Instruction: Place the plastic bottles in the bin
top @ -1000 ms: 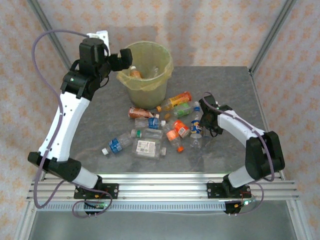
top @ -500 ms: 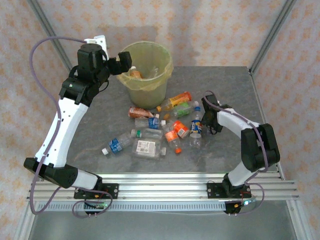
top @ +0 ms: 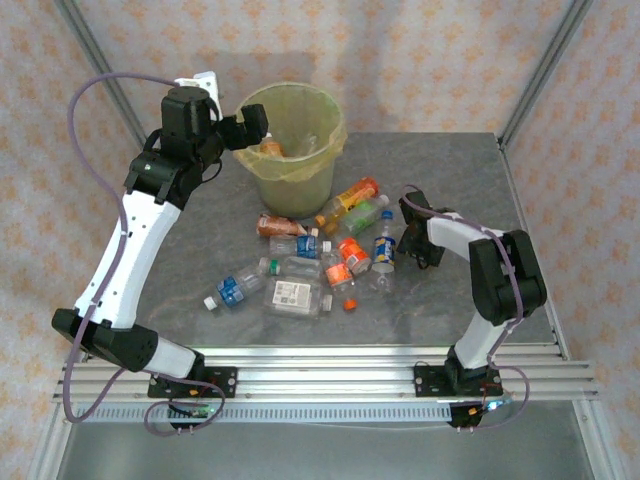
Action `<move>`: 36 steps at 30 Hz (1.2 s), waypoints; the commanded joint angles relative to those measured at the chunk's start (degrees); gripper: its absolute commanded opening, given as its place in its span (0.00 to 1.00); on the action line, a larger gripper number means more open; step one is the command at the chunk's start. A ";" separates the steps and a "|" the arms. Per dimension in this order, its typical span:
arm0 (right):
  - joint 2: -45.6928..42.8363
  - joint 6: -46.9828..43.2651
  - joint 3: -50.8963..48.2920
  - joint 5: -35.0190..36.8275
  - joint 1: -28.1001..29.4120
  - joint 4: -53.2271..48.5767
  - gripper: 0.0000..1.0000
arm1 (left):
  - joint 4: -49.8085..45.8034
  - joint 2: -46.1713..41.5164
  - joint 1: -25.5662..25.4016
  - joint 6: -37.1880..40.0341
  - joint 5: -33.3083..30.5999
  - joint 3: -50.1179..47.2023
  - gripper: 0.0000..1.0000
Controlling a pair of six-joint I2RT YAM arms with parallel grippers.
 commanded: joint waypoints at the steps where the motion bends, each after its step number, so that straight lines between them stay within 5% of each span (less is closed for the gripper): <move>1: -2.85 -0.45 0.41 3.47 -0.14 -4.20 0.56 | 0.48 0.14 0.41 -1.13 1.06 1.12 1.00; 7: -12.70 -1.46 -0.80 5.26 -0.11 -5.86 0.47 | 0.97 0.23 0.43 -2.08 3.50 1.37 1.00; 13: -26.78 -6.59 -2.92 -1.66 2.26 -0.80 0.37 | 1.70 1.83 -0.45 -3.90 8.60 2.70 1.00; 20: -38.09 -12.61 -4.61 -10.05 10.12 13.02 0.35 | -3.66 9.92 -8.27 -1.04 12.51 12.75 1.00; 29: -37.22 -15.91 -2.54 -18.88 14.68 24.41 0.35 | -9.24 23.76 -14.97 -2.01 23.69 29.54 1.00; 36: -34.77 -18.37 -0.10 -21.08 17.05 27.43 0.35 | -9.91 28.57 -16.12 -4.03 29.98 33.59 1.00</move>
